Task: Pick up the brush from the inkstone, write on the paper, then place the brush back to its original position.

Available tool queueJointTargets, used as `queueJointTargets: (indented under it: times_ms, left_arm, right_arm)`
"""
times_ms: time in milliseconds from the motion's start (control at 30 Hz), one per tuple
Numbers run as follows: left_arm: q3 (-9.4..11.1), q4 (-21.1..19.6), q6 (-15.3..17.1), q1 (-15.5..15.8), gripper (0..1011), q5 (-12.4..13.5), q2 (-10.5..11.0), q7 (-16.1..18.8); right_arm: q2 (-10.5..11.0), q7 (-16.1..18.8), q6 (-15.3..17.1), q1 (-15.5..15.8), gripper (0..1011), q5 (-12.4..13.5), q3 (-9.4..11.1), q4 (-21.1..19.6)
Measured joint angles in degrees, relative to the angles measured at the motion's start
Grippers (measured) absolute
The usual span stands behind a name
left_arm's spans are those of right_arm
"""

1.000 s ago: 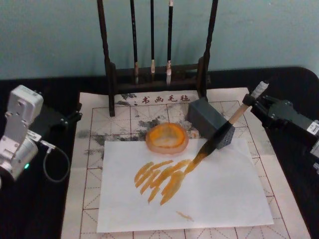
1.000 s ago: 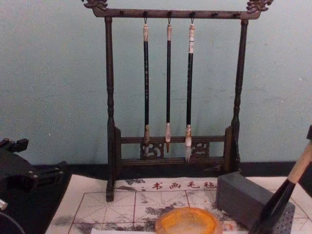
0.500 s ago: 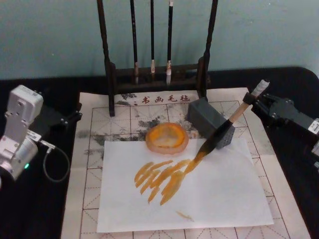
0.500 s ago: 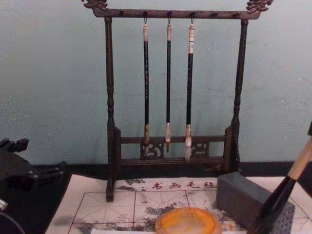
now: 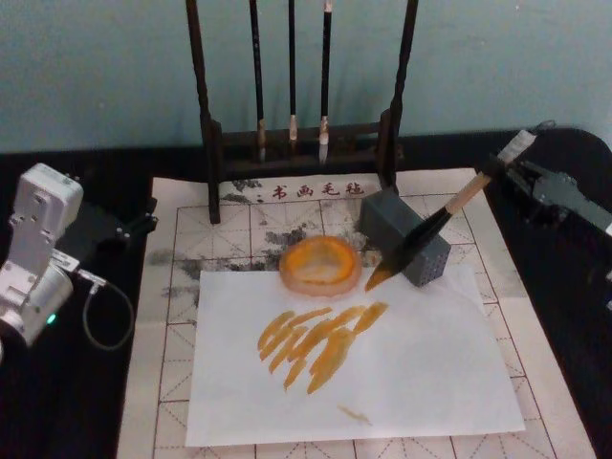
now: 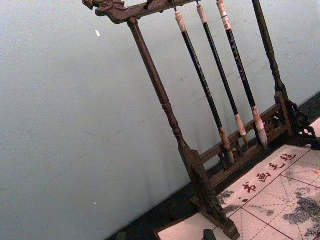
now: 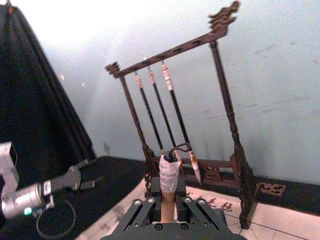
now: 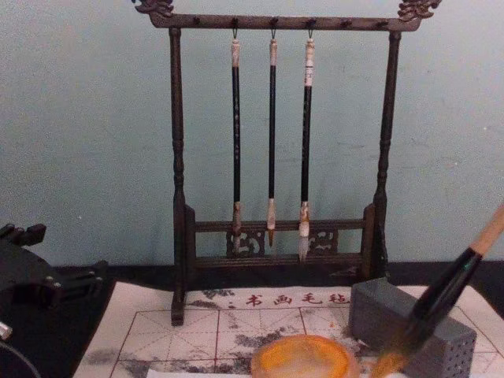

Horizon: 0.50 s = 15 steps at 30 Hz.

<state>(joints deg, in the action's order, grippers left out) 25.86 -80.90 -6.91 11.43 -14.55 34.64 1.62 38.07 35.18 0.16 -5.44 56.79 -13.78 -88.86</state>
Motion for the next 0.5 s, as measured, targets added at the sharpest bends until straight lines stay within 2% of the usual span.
queueJointTargets:
  times_ms: [167, 500]
  left_arm:
    - [0.00, 0.00, 0.00, 0.00, 1001, 0.00, 0.00, 0.00]
    - [0.00, 0.00, 0.00, 0.00, 1001, 0.00, 0.00, 0.00]
  right_arm:
    - [-1.28, -1.51, 1.47, -0.52, 181, 2.91, 0.13, 0.18]
    - [-3.91, -4.05, 4.95, -3.85, 181, 8.07, -1.83, 2.78]
